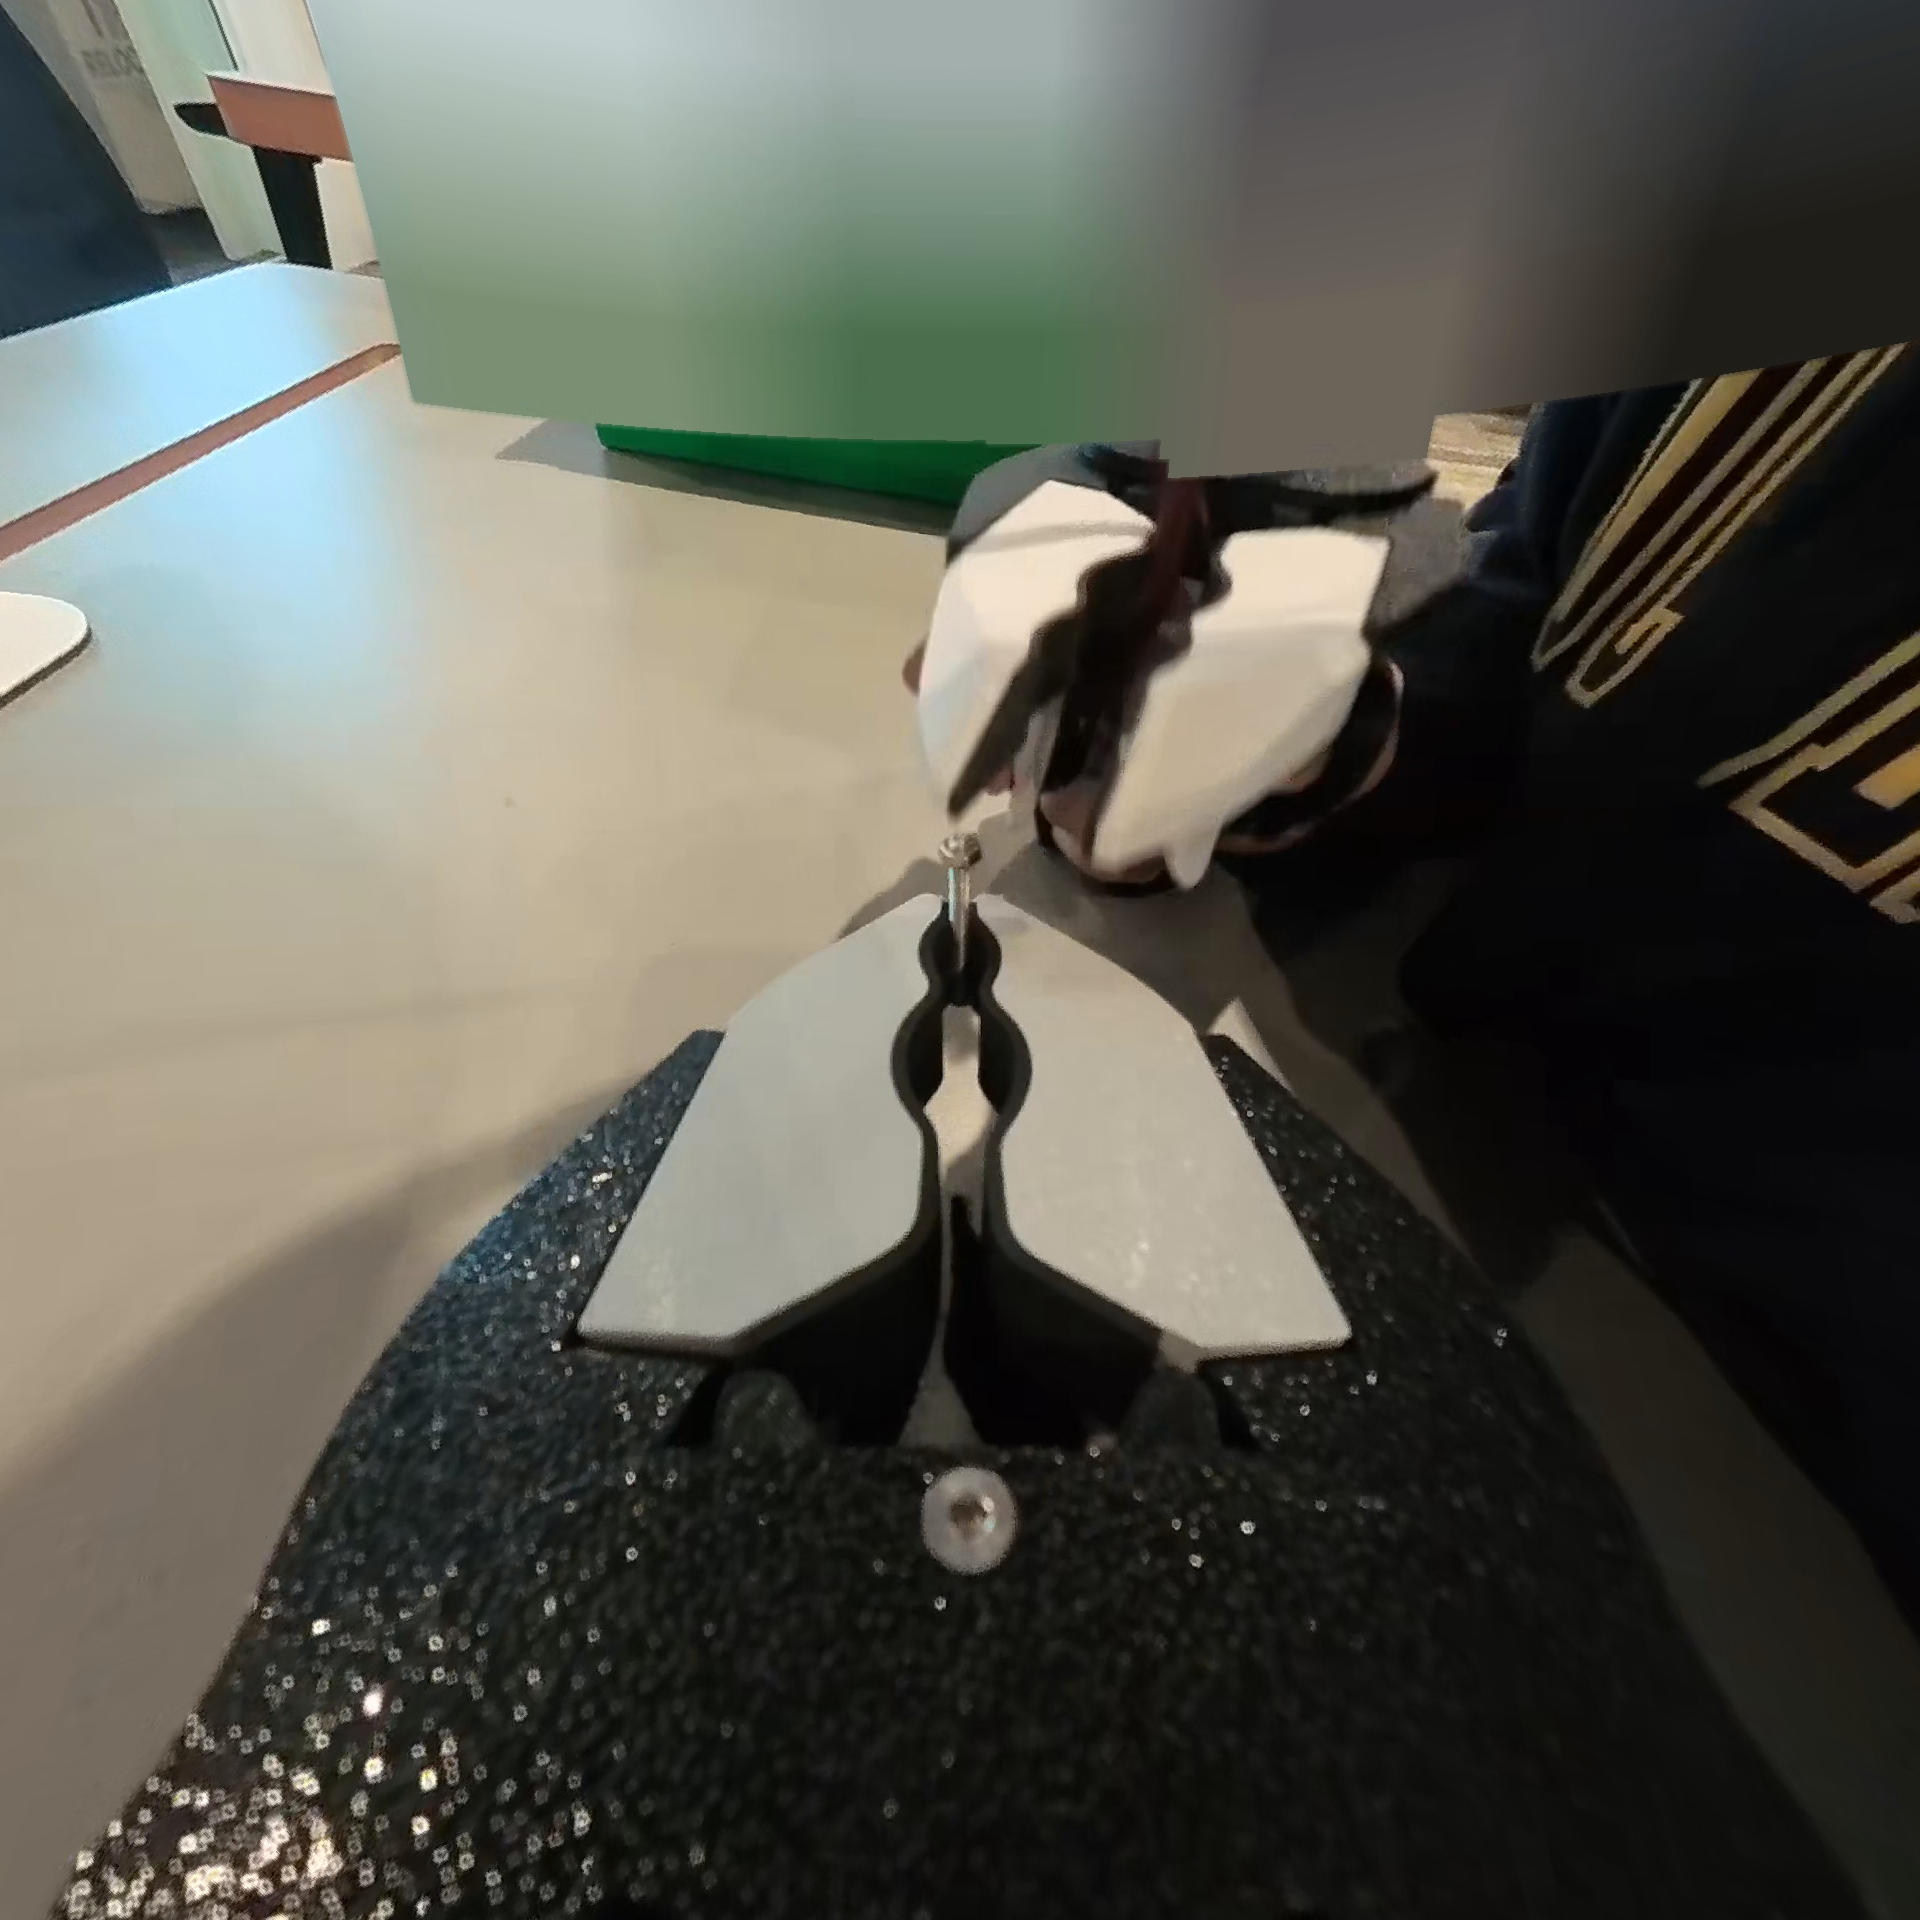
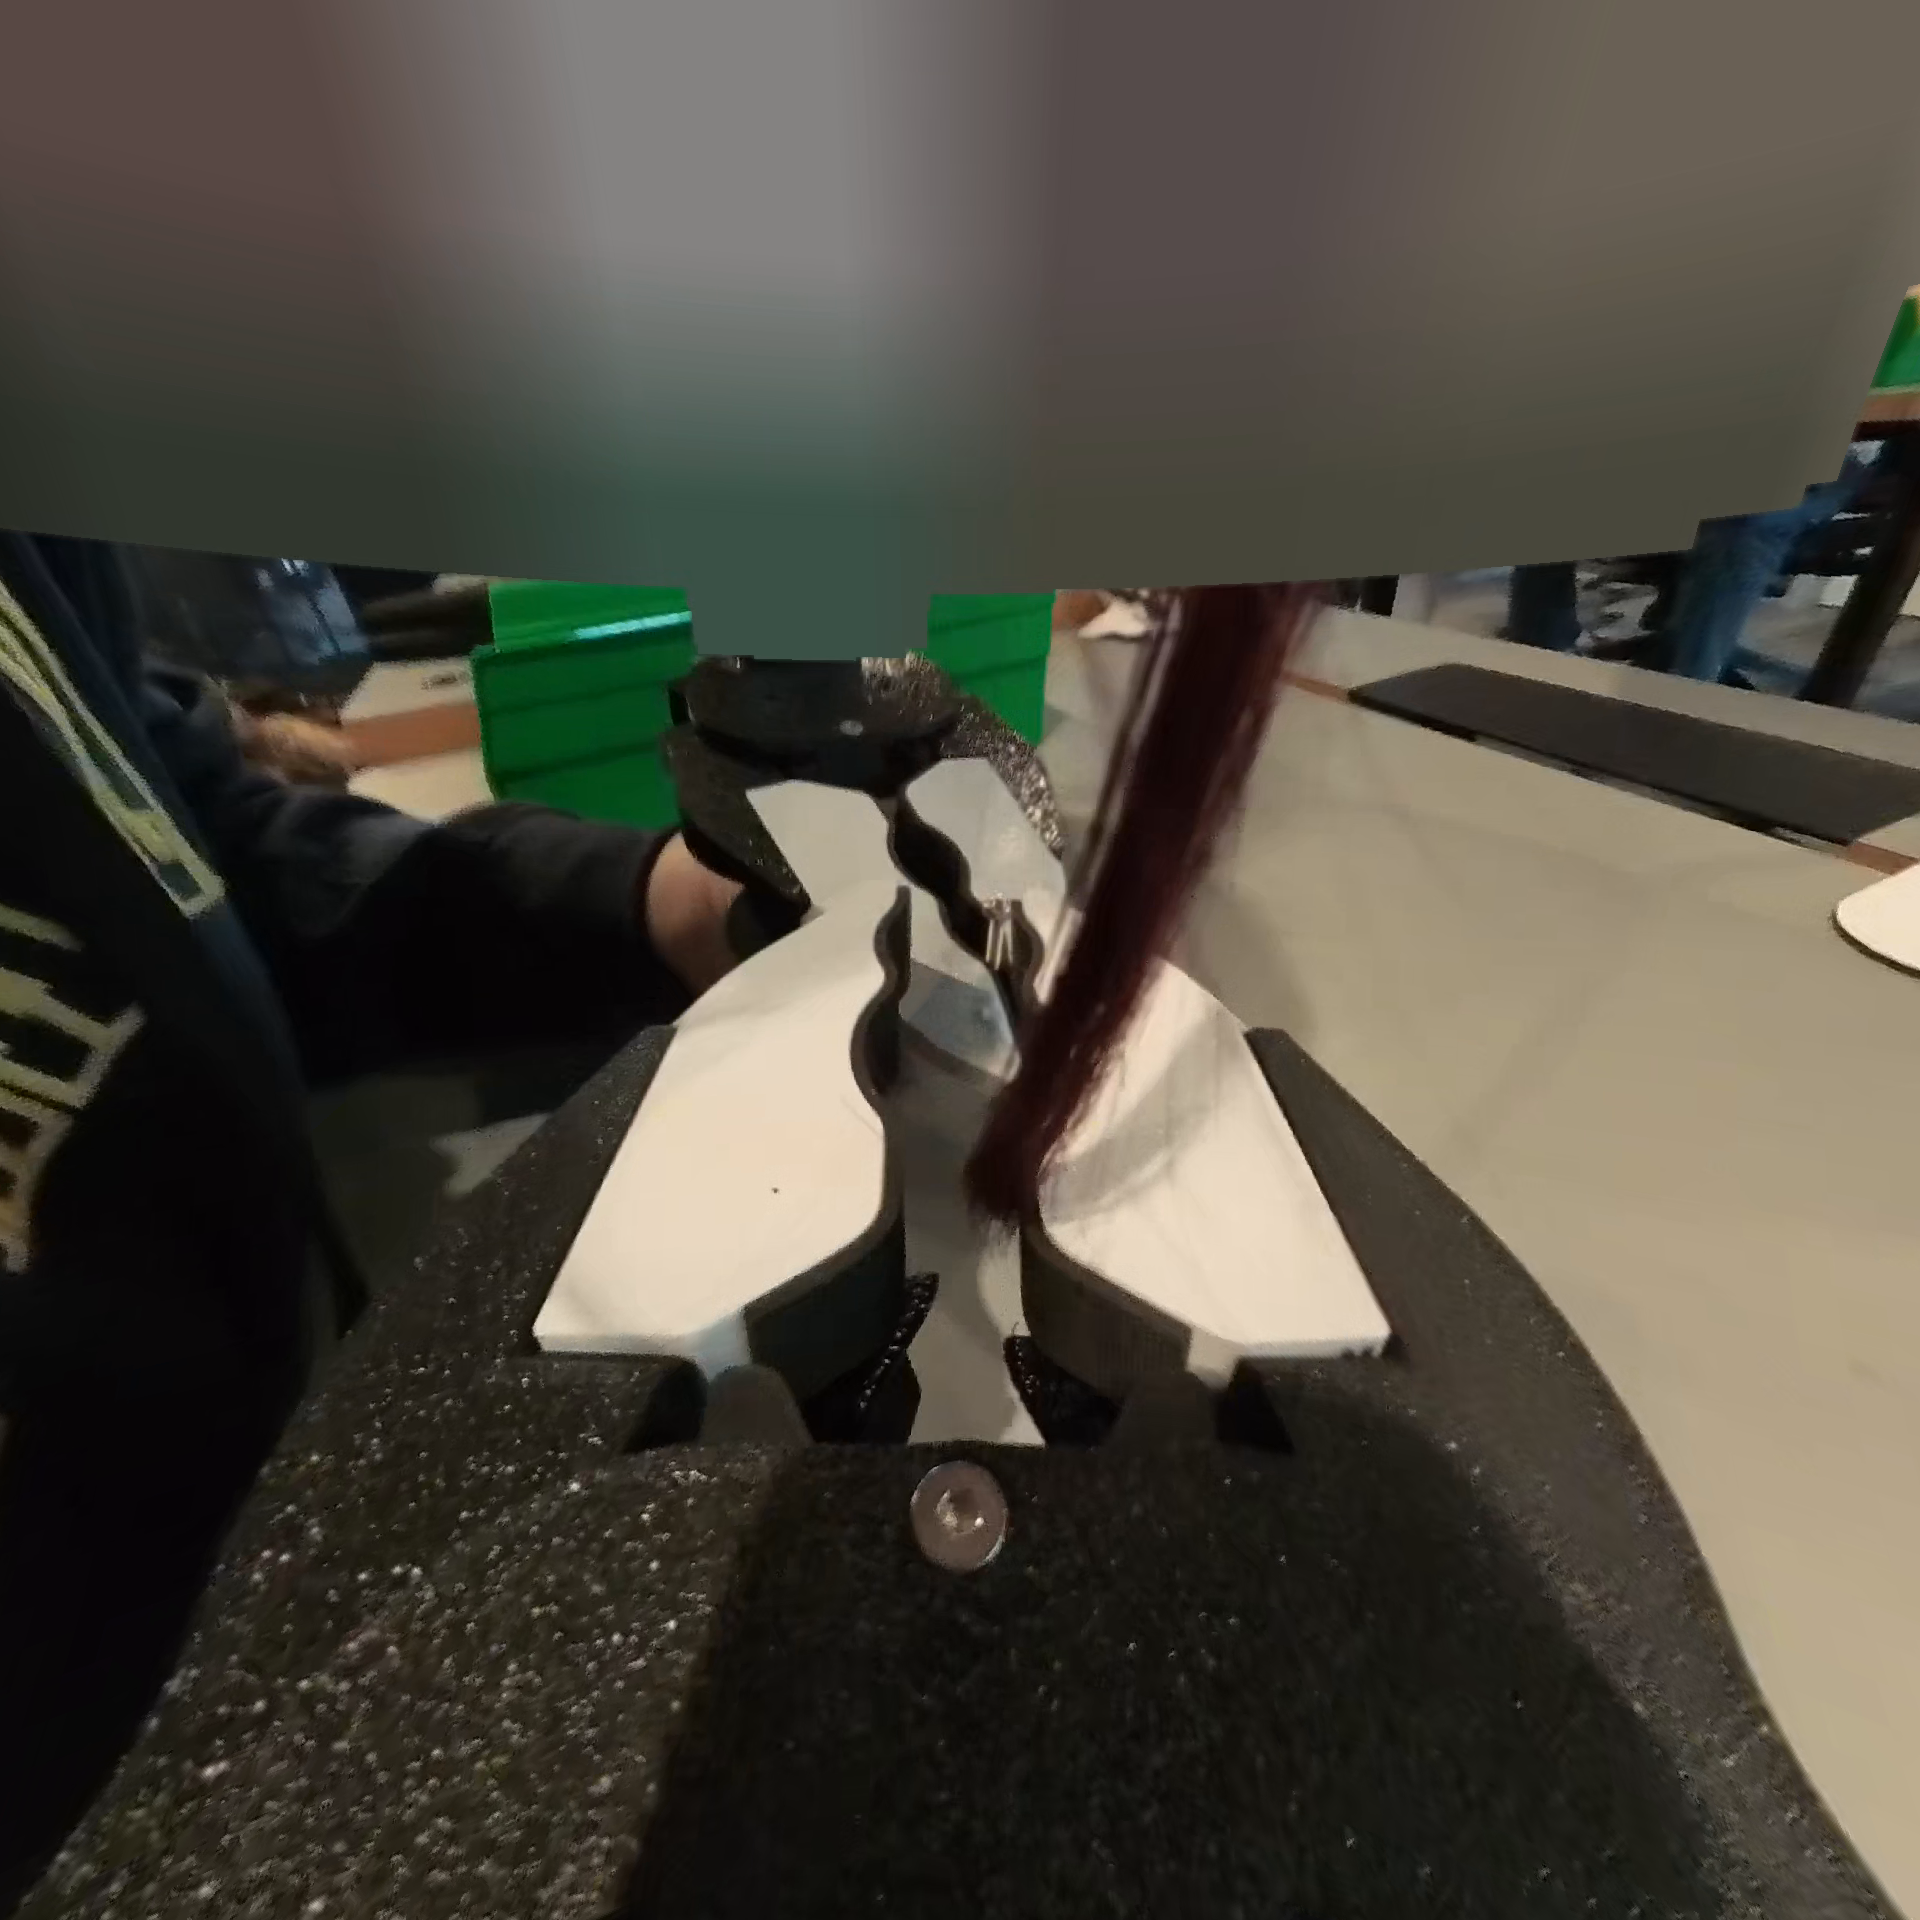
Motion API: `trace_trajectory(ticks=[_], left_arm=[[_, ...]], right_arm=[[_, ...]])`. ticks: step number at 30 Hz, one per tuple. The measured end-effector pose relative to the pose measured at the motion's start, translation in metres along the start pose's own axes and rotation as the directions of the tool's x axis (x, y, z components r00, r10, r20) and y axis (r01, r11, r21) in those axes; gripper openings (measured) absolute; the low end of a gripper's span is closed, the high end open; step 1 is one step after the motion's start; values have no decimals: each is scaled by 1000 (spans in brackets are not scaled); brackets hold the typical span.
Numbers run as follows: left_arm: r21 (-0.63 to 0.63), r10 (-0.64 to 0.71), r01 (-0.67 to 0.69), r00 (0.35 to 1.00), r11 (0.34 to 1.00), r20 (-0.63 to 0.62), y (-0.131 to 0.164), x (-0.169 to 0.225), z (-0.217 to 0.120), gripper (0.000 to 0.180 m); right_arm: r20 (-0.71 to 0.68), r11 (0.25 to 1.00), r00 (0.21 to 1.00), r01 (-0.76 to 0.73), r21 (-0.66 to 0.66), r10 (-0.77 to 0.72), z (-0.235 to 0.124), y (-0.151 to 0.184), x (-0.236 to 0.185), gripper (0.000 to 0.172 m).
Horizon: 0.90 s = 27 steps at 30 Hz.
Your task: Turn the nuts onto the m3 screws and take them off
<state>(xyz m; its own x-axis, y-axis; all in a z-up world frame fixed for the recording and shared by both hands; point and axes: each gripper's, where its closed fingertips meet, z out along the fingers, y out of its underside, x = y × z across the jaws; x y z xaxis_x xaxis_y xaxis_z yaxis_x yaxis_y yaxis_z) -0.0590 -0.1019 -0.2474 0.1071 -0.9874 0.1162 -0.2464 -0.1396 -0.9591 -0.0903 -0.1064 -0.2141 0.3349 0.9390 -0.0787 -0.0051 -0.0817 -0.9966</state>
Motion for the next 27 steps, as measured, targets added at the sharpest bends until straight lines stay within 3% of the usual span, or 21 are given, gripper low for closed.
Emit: trace_trajectory(ticks=[5,9,14,20,27], left_arm=[[2,-3,3,1000,1000,-1,0,0,0,0],[0,-18,18,1000,1000,-4,0,0,0,0],[-6,-12,12,1000,1000,-17,1,2,0,0],[3,-21,21,1000,1000,-20,0,1,-1,0],[-3,-15,15,1000,1000,-23,0,2,0,0]], right_arm=[[9,1000,1000,-14,-5,14,0,1,2,18],[67,1000,998,18,5,-18,-2,0,-8,6],[15,999,999,-38,16,38,-2,-2,7,17],[90,1000,996,-28,3,28,-2,0,-4,8],[57,999,997,-44,-25,45,1,4,1,18]])
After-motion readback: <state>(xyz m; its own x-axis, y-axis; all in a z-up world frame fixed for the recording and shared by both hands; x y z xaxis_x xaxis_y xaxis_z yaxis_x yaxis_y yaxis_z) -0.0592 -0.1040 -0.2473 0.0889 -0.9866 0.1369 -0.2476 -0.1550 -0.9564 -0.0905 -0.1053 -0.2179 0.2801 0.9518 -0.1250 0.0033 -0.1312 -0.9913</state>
